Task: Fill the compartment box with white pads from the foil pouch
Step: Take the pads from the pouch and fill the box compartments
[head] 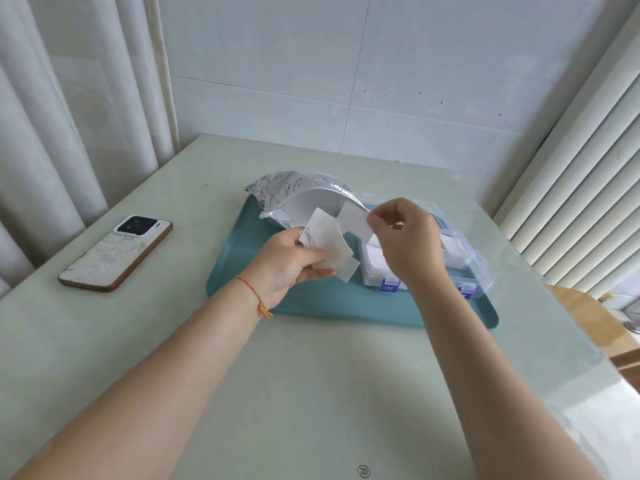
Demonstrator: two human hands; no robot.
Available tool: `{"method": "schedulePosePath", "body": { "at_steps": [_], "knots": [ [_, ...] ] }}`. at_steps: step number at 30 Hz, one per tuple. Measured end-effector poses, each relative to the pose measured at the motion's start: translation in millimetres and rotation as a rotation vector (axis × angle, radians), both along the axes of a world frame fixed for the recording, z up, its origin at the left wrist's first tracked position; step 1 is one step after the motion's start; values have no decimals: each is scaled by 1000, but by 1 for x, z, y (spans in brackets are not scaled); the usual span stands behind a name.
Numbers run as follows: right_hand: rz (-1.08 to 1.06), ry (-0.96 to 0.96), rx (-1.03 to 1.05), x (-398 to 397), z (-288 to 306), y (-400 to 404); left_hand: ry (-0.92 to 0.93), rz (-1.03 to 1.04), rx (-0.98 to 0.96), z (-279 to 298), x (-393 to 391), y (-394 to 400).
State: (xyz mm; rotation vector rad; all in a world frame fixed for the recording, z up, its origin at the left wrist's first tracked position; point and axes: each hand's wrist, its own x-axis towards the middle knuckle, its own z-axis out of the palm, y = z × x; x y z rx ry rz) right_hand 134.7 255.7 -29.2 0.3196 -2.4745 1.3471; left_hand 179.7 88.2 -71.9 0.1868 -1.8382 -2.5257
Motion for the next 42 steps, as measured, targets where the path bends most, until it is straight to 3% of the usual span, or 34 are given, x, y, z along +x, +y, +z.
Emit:
{"method": "schedulePosePath", "body": {
  "at_steps": [3, 5, 11, 15, 22, 27, 32, 34, 38, 40, 42],
  "knots": [
    [39, -168, -282, 4, 9, 3, -14, 39, 75, 1, -1, -2],
    [129, -287, -356, 11, 9, -2, -15, 27, 136, 3, 0, 0],
    [160, -325, -321, 18, -2, -18, -16, -51, 332, 11, 3, 0],
    [144, -333, -286, 15, -8, -19, -14, -47, 295, 9, 3, 2],
    [72, -283, 10, 10, -6, -14, 5, 36, 223, 4, 0, 0],
    [182, -260, 22, 10, -8, -10, -5, 35, 206, 3, -1, 1],
    [157, -191, 49, 6, -7, -7, -24, 123, 224, 3, -2, -1],
    [112, -184, -13, 4, -3, -3, -28, 143, 208, 2, -2, -3],
    [185, -179, -434, 8, 9, 1, -51, 74, 152, 3, 1, -1],
    [239, -195, -459, 12, 9, -2, -61, 14, 146, 4, 2, 2],
    [237, -214, -358, 14, 5, -6, -80, -20, 206, 6, 2, 3]
  ]
}}
